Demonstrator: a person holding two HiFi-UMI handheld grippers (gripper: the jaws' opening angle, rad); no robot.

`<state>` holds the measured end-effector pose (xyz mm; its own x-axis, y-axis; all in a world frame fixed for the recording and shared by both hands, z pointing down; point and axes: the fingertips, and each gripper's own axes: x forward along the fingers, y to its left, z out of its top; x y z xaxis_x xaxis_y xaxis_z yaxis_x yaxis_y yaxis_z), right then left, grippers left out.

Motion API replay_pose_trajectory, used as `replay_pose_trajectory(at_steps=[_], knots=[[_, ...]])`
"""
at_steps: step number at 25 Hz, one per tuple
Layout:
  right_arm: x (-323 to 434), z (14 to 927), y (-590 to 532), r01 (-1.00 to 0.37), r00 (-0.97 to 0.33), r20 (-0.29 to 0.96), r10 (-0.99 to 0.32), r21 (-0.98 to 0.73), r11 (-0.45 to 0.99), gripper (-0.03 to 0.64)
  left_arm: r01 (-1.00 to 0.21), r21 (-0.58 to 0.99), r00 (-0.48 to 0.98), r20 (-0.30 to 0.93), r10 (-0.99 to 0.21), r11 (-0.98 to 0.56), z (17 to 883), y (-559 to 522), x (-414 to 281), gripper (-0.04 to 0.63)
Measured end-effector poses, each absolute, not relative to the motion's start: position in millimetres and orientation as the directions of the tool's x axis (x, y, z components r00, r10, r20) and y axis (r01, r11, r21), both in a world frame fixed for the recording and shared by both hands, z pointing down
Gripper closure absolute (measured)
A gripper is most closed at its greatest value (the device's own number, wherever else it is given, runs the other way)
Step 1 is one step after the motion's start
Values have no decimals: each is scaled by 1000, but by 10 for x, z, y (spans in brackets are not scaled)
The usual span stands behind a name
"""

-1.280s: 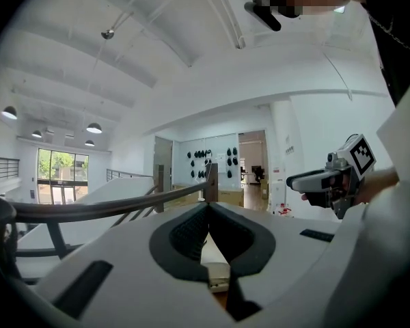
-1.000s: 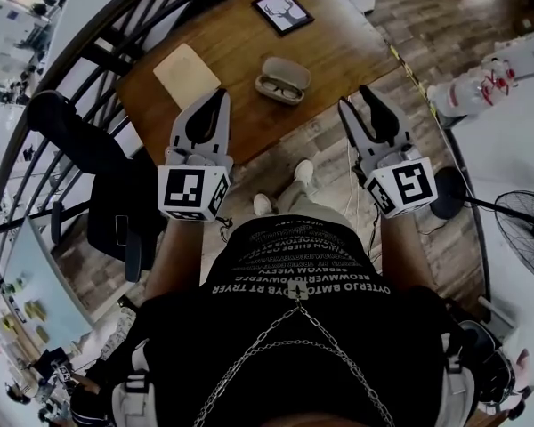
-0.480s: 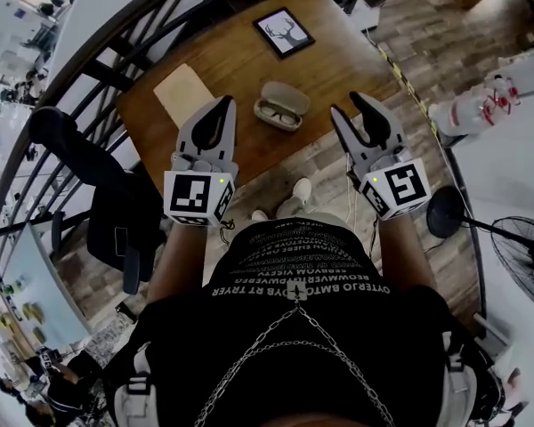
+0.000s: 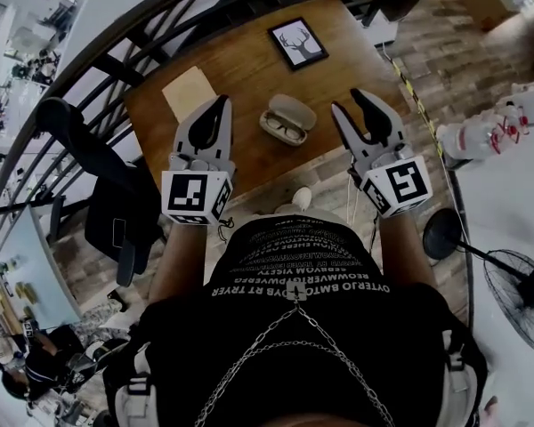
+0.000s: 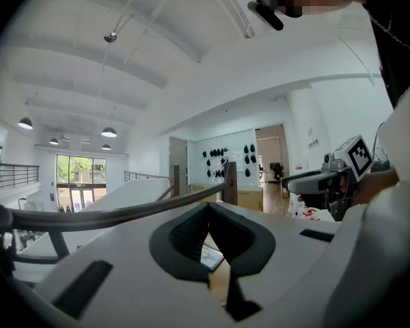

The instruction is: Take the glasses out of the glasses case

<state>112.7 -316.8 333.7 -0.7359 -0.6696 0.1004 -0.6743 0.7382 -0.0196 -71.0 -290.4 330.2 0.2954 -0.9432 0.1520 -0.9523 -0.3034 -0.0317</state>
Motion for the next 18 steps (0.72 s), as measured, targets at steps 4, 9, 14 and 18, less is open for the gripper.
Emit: replay_pose_trajectory(at_steps=[4, 9, 14, 18], knots=[[1148, 3364, -3342, -656, -753, 100, -651, -28, 754, 463, -959, -37, 271, 162, -949, -281, 3330, -2983, -651, 571], [1215, 3399, -3482, -636, -770, 96, -631, -32, 771, 463, -964, -46, 253, 160, -954, -264, 3329, -3063, -547, 571], [1259, 3511, -3561, -623, -780, 110, -616, -40, 781, 463, -972, -46, 221, 161, -962, -231, 3352, -3076, -533, 571], [1256, 3707, -3619, -623, -779, 147, -610, -60, 780, 463, -973, -45, 215, 175, -961, -227, 3393, -3082, -513, 571]])
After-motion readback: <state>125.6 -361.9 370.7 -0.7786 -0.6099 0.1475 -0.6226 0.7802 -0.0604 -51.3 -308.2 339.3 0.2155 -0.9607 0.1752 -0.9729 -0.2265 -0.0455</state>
